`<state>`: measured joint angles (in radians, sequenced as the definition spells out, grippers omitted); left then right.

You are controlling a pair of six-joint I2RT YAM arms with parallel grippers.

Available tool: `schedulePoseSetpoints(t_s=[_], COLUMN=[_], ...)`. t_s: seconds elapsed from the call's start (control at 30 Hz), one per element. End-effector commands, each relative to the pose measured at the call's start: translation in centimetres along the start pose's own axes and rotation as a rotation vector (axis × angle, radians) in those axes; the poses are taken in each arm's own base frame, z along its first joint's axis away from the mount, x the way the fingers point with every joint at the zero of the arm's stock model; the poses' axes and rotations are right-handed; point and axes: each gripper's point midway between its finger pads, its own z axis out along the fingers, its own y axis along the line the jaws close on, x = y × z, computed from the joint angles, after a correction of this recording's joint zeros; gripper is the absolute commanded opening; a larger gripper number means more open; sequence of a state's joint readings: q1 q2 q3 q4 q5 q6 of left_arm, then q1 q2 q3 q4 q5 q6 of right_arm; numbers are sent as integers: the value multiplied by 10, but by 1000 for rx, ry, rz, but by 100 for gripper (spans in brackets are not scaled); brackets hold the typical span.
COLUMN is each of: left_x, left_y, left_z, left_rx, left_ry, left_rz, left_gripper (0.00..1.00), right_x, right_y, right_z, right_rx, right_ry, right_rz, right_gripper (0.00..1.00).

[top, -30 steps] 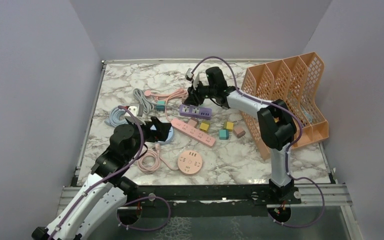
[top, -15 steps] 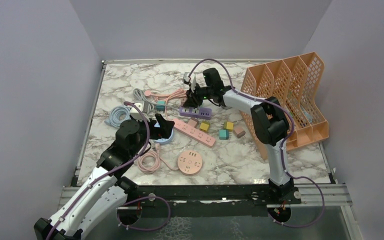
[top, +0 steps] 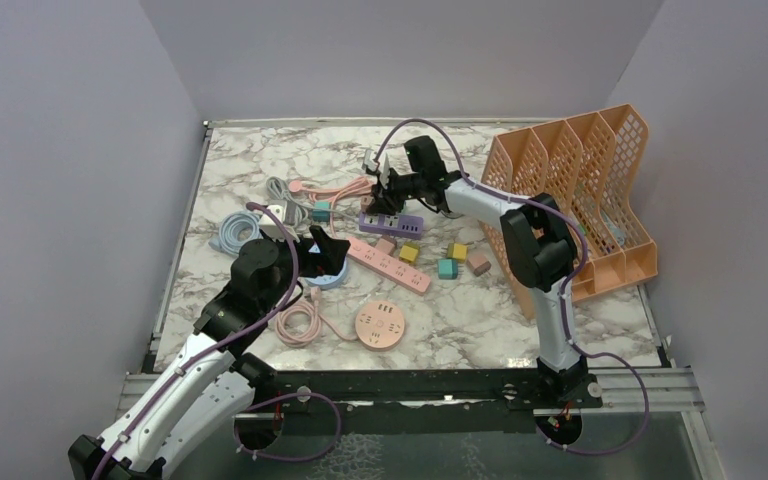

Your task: Insert the plug

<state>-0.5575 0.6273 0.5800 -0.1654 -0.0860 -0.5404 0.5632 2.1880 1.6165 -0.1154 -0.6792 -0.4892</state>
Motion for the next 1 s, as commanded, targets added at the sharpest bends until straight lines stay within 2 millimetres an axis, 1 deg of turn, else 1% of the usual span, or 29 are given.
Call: schedulePoseSetpoints(t_s=[0.0, 0.37, 0.47, 0.57, 0.7, 0.97], left_x=[1, 2, 2, 3, 4, 5], left_y=[-5, -5, -4, -3, -2, -2], left_z=[1, 0, 1, 0, 0, -1], left_rx=[29, 29, 26, 26, 23, 24], left_ry=[-5, -3, -1, -1, 0, -1], left_rz=[-11, -7, -6, -5, -4, -4], left_gripper=[88, 88, 88, 88, 88, 88], right_x=[33, -2, -11, -15, -11, 18], right_y=[21, 3, 2, 3, 4, 11], right_z=[2, -14, -18, -21, -20, -8], right_rx=[-73, -13, -23, -36, -41, -75], right_ry=[86, 33, 9, -4, -4, 36], right_rz=[47, 76, 92, 113, 121, 152], right_gripper=[1, 1, 1, 1, 1, 2])
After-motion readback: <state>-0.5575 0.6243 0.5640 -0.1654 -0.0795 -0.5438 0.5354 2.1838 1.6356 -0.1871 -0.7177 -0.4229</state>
